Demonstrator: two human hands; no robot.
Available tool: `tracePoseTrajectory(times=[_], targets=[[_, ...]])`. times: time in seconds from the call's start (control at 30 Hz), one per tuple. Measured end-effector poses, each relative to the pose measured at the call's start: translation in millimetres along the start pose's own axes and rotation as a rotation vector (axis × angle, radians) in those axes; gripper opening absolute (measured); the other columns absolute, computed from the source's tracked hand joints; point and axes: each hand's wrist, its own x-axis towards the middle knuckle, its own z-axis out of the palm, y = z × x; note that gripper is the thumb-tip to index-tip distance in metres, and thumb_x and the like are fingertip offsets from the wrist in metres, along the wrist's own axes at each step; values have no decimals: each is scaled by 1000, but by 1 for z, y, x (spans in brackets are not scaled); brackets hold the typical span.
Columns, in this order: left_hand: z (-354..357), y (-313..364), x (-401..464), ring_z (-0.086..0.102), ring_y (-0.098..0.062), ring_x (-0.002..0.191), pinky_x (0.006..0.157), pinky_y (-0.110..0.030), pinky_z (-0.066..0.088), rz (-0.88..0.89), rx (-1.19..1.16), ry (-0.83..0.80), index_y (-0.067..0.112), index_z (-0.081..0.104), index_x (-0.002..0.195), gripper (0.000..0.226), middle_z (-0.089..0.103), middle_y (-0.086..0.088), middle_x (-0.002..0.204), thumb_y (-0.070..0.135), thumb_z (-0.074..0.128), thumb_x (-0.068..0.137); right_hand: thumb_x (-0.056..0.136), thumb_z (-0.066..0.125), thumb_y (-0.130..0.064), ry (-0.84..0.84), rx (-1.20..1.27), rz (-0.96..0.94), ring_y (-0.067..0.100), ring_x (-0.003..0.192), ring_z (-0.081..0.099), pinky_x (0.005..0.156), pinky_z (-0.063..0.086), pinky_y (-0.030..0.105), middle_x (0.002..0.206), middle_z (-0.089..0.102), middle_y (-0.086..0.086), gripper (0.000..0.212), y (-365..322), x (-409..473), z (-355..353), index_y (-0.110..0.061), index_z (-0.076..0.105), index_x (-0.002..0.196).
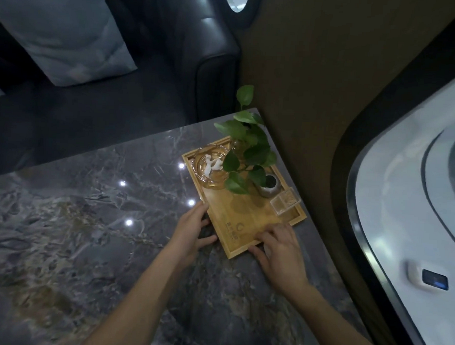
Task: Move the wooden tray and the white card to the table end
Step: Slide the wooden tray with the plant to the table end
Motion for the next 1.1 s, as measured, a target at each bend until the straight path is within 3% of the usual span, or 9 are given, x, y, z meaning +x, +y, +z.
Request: tracePoseTrajectory(times=[0.27, 0.47, 0.57, 0.77, 0.9, 1.0, 1.1], targets=[[17, 8, 7, 53, -4, 104, 101, -51, 48, 6, 29, -39, 36, 63, 120, 26, 58, 21, 110, 42, 48, 99, 83, 64, -44, 18, 29, 54, 18, 102, 53, 102, 41, 52, 97, 61, 2, 30, 6, 2, -9, -19, 73, 94], [26, 7, 12, 55, -7, 109, 97, -48, 47, -3, 41, -87, 31, 65, 119, 29, 64, 13, 112, 41, 46, 99, 83, 62, -45, 22, 51, 60, 20, 101, 52, 95, 46, 51, 98, 60, 4, 33, 15, 5, -13, -16, 73, 94], [29, 7, 13, 54, -6, 108, 103, -52, 44, -7, 31, -94, 31, 63, 120, 28, 63, 14, 111, 40, 46, 100, 83, 60, -46, 8, 53, 76, 19, 102, 51, 96, 46, 50, 99, 60, 3, 35, 15, 5, -17, -16, 73, 96], [27, 2, 9, 51, 2, 100, 108, -52, 40, 29, 27, -107, 36, 58, 129, 31, 59, 20, 109, 41, 45, 101, 83, 72, -32, -11, 30, 104, 23, 106, 53, 91, 50, 40, 107, 60, 4, 26, 8, -2, -17, -15, 73, 103], [25, -7, 5, 51, 5, 97, 106, -46, 40, 54, 49, -123, 38, 59, 124, 27, 61, 21, 111, 39, 46, 101, 86, 67, -22, -68, 26, 125, 23, 122, 49, 91, 53, 40, 129, 51, 7, 32, 1, -11, -19, -15, 64, 117], [21, -16, -7, 53, 0, 99, 103, -41, 43, 68, 67, -107, 32, 62, 119, 23, 63, 14, 116, 38, 51, 99, 88, 57, -27, -160, -35, 110, 26, 140, 34, 102, 46, 44, 149, 38, 8, 45, -5, -19, -19, -20, 51, 133], [7, -30, -19, 53, -17, 122, 105, -41, 44, 139, 130, 0, 15, 48, 142, 47, 54, -1, 141, 29, 57, 97, 88, 45, -39, -187, -51, 120, 28, 139, 35, 105, 43, 46, 150, 40, 8, 52, -15, -28, -19, -21, 47, 136]])
